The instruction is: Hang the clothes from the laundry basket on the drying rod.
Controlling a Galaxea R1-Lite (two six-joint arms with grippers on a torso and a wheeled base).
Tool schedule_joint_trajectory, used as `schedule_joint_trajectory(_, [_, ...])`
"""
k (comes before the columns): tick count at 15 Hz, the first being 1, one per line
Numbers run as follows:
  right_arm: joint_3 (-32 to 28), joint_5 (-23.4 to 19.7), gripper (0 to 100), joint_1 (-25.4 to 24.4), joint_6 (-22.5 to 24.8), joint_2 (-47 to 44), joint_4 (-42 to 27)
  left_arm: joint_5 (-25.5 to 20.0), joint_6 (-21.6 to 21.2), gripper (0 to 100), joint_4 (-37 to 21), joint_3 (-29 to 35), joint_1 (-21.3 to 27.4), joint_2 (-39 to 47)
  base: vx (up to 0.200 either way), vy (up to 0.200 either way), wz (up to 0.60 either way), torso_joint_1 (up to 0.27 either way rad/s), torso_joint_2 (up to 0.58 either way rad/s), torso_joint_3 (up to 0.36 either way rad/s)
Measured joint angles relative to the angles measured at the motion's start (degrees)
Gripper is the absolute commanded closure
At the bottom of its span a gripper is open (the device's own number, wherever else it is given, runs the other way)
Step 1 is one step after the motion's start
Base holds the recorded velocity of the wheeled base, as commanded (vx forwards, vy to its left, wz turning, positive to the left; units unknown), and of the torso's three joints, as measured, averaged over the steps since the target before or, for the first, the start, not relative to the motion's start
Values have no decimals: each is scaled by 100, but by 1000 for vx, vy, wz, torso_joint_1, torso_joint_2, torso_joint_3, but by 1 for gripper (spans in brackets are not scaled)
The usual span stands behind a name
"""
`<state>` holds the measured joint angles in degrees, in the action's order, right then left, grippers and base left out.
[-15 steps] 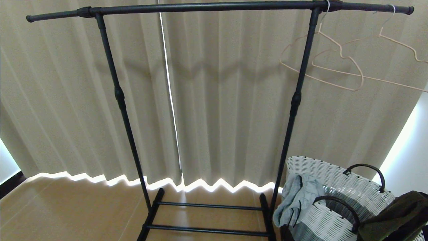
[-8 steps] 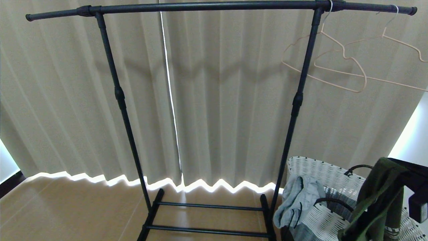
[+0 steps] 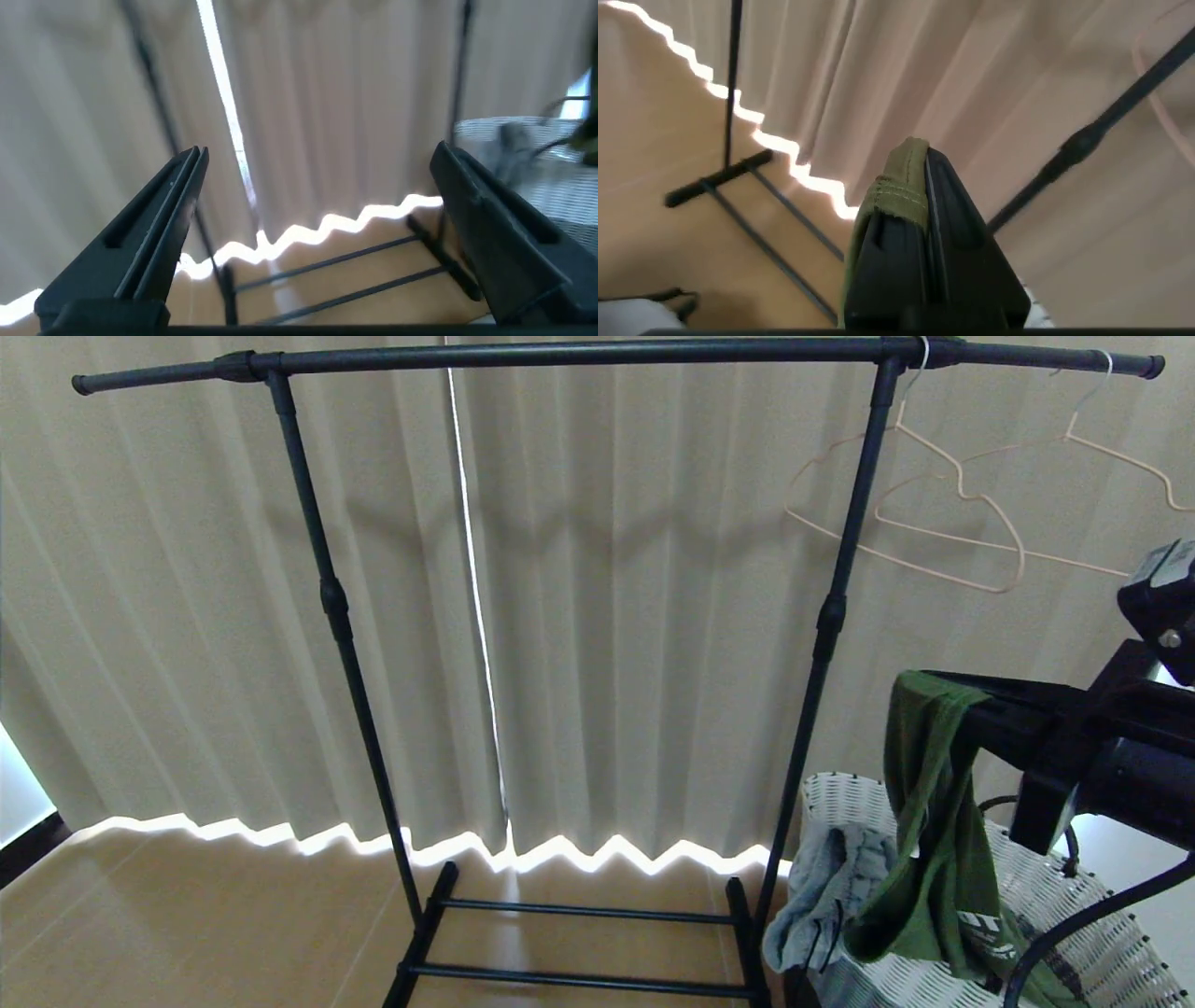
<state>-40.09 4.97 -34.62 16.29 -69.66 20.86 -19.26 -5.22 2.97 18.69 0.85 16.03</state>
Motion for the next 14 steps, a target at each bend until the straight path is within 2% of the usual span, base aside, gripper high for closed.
schedule_joint_trajectory(2, [-160,-13,100,-190,-228,-117,2,-129,-123,0,215,650,232,1098,0,0,0,0,0,0])
schedule_joint_trajectory(4, [-284,-208,100,-252,-329,-190,2,-115,-269,0,466,1202,706,2333,0,0,0,0,0,0])
schedule_joint_trajectory(7, [-441,-367,100,-272,-402,-243,16,539,-369,0,1057,1662,2026,3925,0,0,0,0,0,0])
schedule_joint_trajectory(11, [-596,-451,100,-308,-422,-274,16,1289,24,0,2217,1805,3784,5638,0,0,0,0,0,0])
schedule_joint_trajectory(14, [-649,-453,100,-313,-613,-265,13,1684,293,0,3348,1869,4717,7105,0,0,0,0,0,0])
